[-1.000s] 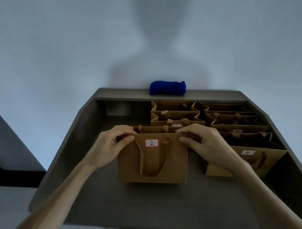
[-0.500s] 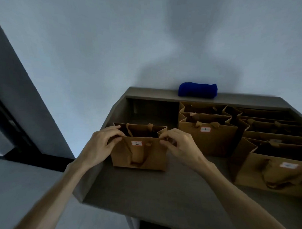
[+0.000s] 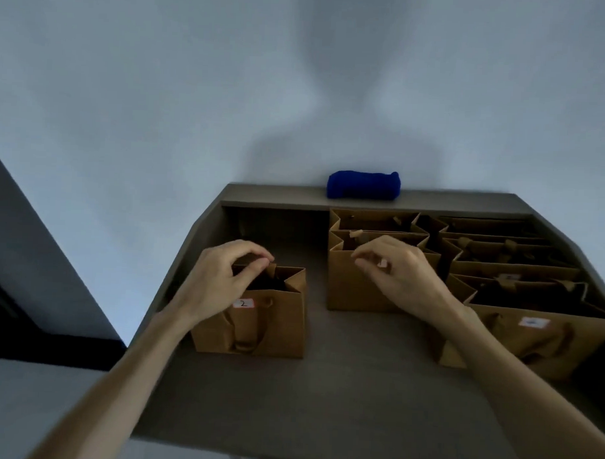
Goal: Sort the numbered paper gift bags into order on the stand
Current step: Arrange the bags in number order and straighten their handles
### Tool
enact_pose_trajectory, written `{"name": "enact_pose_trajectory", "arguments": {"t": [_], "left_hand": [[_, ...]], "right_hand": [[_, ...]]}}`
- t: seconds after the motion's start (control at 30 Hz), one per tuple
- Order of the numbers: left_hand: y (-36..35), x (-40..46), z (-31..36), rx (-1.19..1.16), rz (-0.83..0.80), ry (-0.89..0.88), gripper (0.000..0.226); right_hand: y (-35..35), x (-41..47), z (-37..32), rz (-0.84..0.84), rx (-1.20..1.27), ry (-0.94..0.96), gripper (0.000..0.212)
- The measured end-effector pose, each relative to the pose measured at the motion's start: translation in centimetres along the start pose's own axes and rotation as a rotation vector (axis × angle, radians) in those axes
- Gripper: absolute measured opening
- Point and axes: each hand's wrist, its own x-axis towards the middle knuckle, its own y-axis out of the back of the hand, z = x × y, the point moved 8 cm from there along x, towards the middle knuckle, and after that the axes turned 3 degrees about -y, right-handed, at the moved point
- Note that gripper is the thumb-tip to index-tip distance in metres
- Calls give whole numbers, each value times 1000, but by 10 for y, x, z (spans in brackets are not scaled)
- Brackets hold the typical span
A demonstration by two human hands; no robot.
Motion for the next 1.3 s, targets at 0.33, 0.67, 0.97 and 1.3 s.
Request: {"name": "enact_pose_trajectory", "arguments": {"t": [0.33,0.67,0.97,1.3], "left_hand": [[-92,89,50,151,-201,-155,21],[-134,111,40,357,-332,-107,22],[-94,129,38,17,-274,-25,24],[-58,104,74,-28,-206,-133,22]], "right_hand": [[43,7,84,-156,-294,-230,24],[30,15,113,-272,-371,-367,23],[60,25,100,-145,73,-383,21],[89,6,60,-57,83,-295,19]]}}
